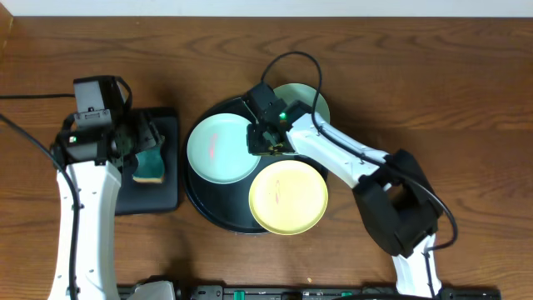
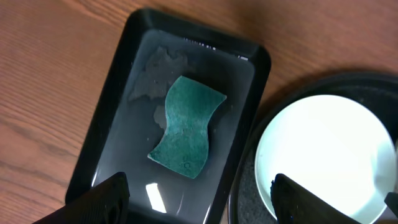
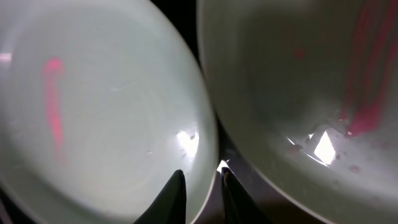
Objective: Clean dirty plates on tray and stack at the side
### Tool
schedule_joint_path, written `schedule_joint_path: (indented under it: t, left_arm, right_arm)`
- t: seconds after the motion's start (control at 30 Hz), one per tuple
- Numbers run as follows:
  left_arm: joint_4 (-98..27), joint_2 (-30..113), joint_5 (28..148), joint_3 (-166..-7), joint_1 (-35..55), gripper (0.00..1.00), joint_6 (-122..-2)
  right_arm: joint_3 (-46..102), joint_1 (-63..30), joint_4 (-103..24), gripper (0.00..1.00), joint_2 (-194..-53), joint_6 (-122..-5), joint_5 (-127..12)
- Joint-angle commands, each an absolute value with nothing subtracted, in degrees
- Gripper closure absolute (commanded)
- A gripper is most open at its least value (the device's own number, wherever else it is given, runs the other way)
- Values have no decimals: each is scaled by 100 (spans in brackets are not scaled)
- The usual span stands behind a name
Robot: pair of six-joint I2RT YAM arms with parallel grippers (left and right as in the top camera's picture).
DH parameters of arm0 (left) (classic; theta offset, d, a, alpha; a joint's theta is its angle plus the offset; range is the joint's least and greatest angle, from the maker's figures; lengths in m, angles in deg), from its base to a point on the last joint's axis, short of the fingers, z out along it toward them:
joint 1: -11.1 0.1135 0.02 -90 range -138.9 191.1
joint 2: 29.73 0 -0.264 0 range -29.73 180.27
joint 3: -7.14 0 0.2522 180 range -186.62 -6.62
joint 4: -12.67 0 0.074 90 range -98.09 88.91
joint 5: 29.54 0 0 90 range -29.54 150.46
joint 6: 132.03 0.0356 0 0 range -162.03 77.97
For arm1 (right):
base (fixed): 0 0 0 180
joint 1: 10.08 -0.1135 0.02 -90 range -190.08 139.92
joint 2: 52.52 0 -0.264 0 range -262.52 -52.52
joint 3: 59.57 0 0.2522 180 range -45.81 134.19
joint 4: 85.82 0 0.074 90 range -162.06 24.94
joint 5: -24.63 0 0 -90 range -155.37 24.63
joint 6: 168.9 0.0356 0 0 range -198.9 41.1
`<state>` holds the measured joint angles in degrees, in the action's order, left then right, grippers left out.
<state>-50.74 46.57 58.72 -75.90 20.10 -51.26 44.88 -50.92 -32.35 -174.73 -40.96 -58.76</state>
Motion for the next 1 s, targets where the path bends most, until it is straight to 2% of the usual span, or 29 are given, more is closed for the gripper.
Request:
schedule_joint_path:
  t: [0.0, 0.2, 0.3, 0.4, 0.6, 0.97]
  left_arm:
    - [-5074, 4882, 5780, -7675, 2031, 26, -5196]
    - [-5076, 5216, 5780, -7671, 2031, 26, -5194]
    - [-5137, 5509, 5782, -7660, 2031, 27, -5054]
    - [-5157, 5776, 5787, -7568, 2031, 34, -4975]
    - [-5153, 6549, 5833, -7432, 2031, 37, -4864]
    - [-4436, 7872, 5824, -7432, 2053, 45, -3692]
  right_arm:
    - [4567, -5144, -3251, 84, -17663, -3967, -5913]
    - [4567, -5144, -3362, 91, -17827, -3950, -5976]
    - [4567, -5142, -3391, 99, -17921, -3952, -5974]
    - [4567, -5144, -3391, 99, -17921, -3978, -5974]
    - [4563, -5144, -3391, 99, -17921, -4123, -5974]
    - [4563, -5144, -3377, 99, -17921, -4280, -5932]
